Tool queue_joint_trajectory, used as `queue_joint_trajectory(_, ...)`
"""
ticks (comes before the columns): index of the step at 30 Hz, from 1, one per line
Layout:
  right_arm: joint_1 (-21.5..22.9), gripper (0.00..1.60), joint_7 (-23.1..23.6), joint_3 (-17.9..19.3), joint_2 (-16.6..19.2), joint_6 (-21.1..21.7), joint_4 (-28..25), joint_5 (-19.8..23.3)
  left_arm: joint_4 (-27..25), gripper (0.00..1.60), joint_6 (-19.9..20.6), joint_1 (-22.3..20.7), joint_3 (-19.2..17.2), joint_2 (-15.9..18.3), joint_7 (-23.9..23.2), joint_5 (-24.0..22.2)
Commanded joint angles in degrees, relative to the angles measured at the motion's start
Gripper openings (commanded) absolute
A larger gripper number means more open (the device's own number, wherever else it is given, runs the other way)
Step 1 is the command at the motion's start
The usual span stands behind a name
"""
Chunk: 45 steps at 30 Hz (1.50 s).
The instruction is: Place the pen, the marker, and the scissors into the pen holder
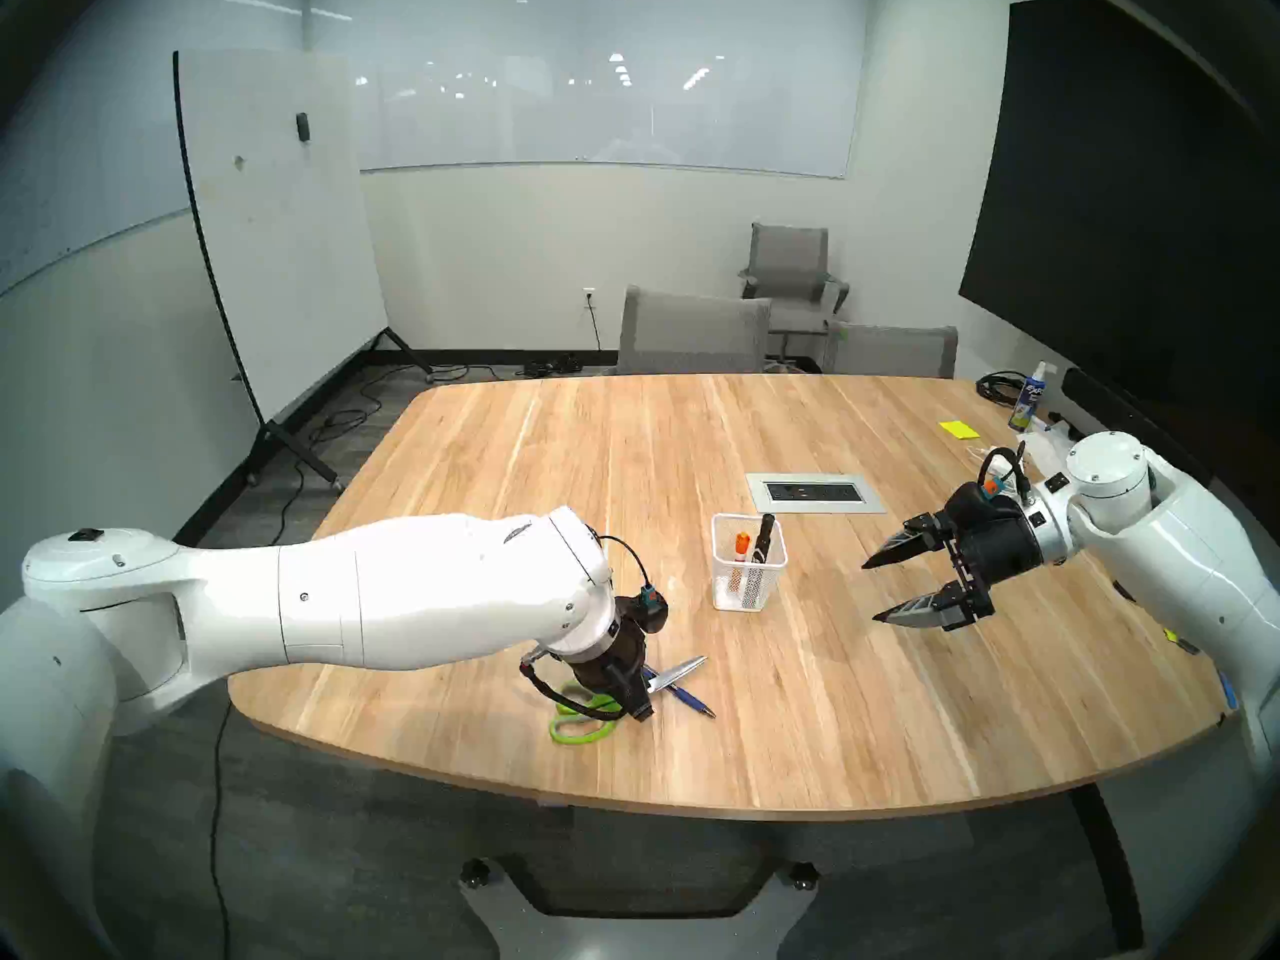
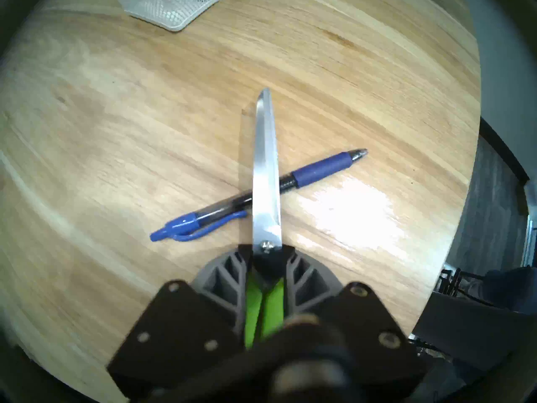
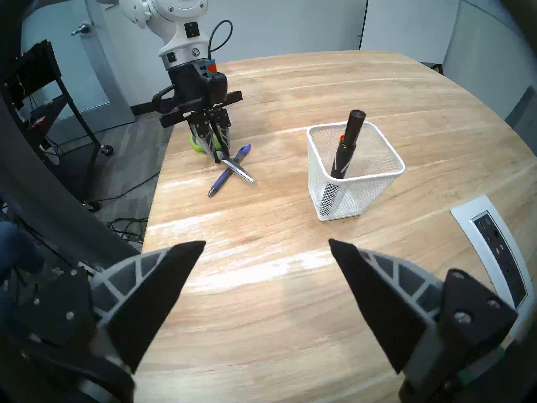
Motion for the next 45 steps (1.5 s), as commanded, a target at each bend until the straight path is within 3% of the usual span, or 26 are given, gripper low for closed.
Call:
queue_joint_trajectory(1,0.59,1.6,0.05,0.59,0.36,0.1,-0.11,0.28,-2.16,0.0,-0.14,-1.24,-1.99,0.36,1.02,-0.82)
queue_joint_trajectory(20,0.6,1.6,0.05,0.59,0.35,0.09,-0.11,0.27,-5.14,0.0,-1.63,-2.19,-5.24,1.5,4.58,-2.85)
queue_joint_trajectory(39,0.6,1.6,0.05,0.59,0.35,0.08,-0.1,0.26,-5.56,0.0,-2.56,-4.47,-7.55,-2.26,5.37,-3.66)
queue_joint_trajectory(45,0.6,1.6,0.05,0.59,0.35,0.09,-0.11,0.27,-5.31,0.0,-2.2,-4.83,-7.76,-3.01,2.79,-5.25)
